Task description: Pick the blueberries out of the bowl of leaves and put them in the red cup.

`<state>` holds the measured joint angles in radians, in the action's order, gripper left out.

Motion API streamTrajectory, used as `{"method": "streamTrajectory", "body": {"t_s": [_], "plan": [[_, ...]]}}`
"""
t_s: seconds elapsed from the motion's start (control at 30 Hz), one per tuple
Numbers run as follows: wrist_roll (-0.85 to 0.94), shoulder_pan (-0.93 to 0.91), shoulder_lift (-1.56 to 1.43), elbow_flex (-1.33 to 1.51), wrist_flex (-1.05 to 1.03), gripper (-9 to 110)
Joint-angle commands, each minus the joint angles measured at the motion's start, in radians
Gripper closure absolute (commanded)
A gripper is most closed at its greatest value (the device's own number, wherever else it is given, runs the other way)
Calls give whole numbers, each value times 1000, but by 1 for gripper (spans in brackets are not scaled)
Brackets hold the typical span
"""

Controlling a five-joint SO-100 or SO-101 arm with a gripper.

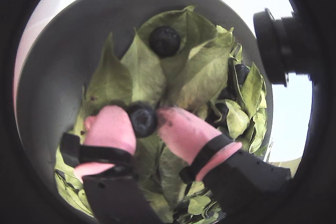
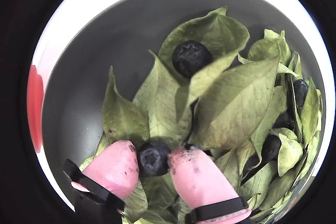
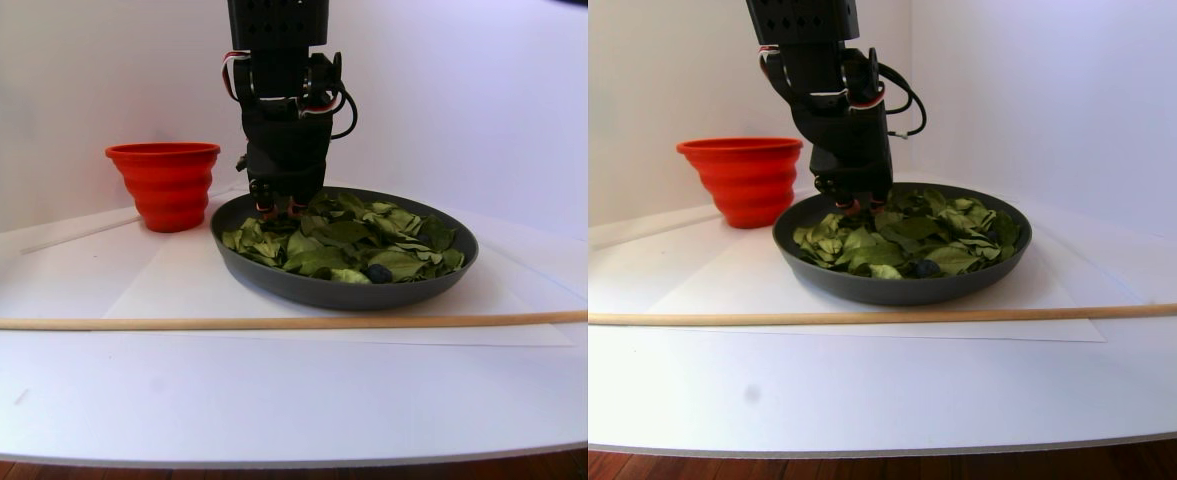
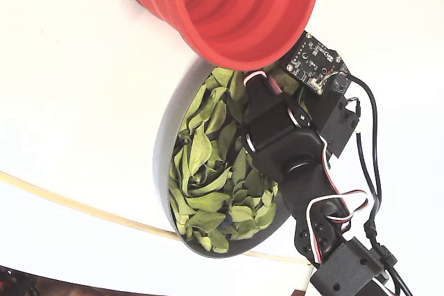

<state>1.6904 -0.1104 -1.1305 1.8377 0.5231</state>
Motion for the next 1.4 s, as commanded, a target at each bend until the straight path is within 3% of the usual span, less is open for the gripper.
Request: {"method": "streamTrajectory", "body": {"t_s": [0.0, 1.37], "plan": [[8, -3, -54, -2, 15, 91], [38, 17, -244, 64, -60, 92]]}}
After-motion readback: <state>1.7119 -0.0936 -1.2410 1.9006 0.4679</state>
